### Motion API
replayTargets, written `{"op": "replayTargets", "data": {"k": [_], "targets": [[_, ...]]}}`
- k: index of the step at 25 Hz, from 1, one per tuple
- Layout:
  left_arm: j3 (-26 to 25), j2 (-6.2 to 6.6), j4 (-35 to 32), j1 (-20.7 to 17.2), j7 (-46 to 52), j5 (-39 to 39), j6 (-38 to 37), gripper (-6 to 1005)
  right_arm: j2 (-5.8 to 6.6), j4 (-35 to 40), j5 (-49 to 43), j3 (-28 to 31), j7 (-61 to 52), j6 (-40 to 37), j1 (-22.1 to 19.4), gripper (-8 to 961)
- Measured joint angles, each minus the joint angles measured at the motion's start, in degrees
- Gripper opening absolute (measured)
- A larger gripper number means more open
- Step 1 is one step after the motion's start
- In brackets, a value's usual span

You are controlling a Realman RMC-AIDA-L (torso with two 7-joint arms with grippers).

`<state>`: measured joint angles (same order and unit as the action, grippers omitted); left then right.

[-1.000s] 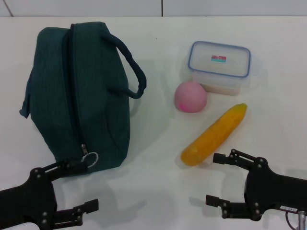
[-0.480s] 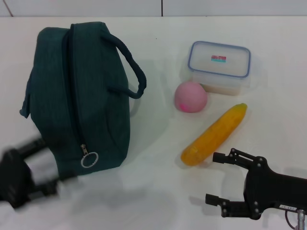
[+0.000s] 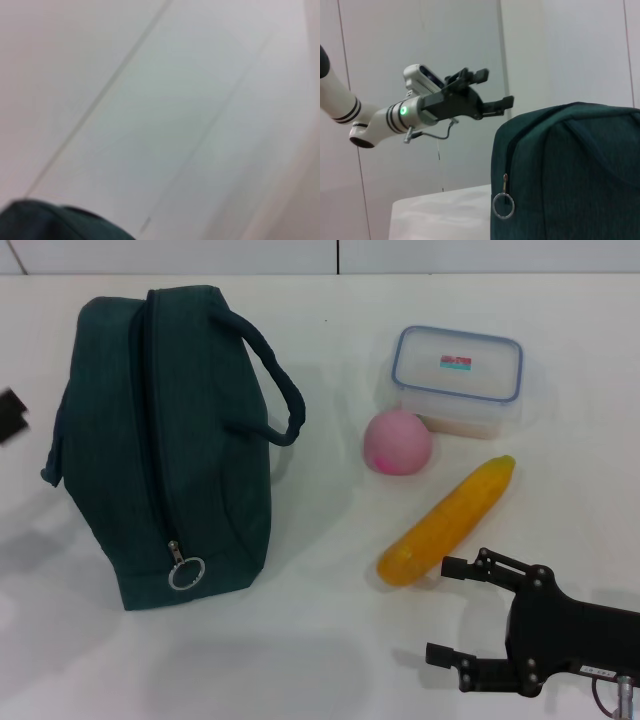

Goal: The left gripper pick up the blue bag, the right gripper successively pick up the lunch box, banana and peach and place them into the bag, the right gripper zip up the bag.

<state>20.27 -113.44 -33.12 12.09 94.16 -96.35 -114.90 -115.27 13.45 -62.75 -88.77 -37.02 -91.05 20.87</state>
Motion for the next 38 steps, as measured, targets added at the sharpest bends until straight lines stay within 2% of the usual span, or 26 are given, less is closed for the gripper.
{"op": "replayTargets", "data": {"k": [4,8,14,16,18,21,23,25,38], "targets": [[-0.5,1.32,-2.9,2.0,8.0,-1.5,4.3,846,-0.03,0.0,0.0,0.0,0.0,0.0,0.1,873],[-0.2,2.53,-10.1,5.7,19.4,-6.3,7.4,846,-0.04,0.0,0.0,0.0,0.0,0.0,0.2,873],[0.1,3.21,-26.4,11.1,40.7,-16.3,8.9,846,-0.04,0.0,0.0,0.0,-0.1,0.1,0.6,873],[1.6,3.25,-31.6,12.7,45.7,-21.3,8.8,846,-0.04,0.0,0.0,0.0,-0.1,0.1,0.6,873],[6.0,3.83,-35.4,14.0,50.8,-24.9,8.6,846,-0.04,0.0,0.0,0.0,-0.1,0.1,0.6,872],[7.2,4.04,-35.7,14.3,52.1,-25.1,8.4,846,-0.04,0.0,0.0,0.0,-0.1,0.1,0.6,872],[12.8,5.11,-36.1,16.2,56.1,-26.3,8.2,845,-0.04,0.0,0.0,-0.2,-0.1,0.1,0.6,872],[13.6,5.36,-35.9,17.9,57.0,-28.6,8.2,845,-0.04,0.0,0.0,-0.3,-0.1,0.2,0.7,872],[16.7,3.53,-35.6,20.1,57.4,-31.8,8.6,845,-0.04,0.0,0.0,-0.4,-0.2,0.3,0.8,872]]}}
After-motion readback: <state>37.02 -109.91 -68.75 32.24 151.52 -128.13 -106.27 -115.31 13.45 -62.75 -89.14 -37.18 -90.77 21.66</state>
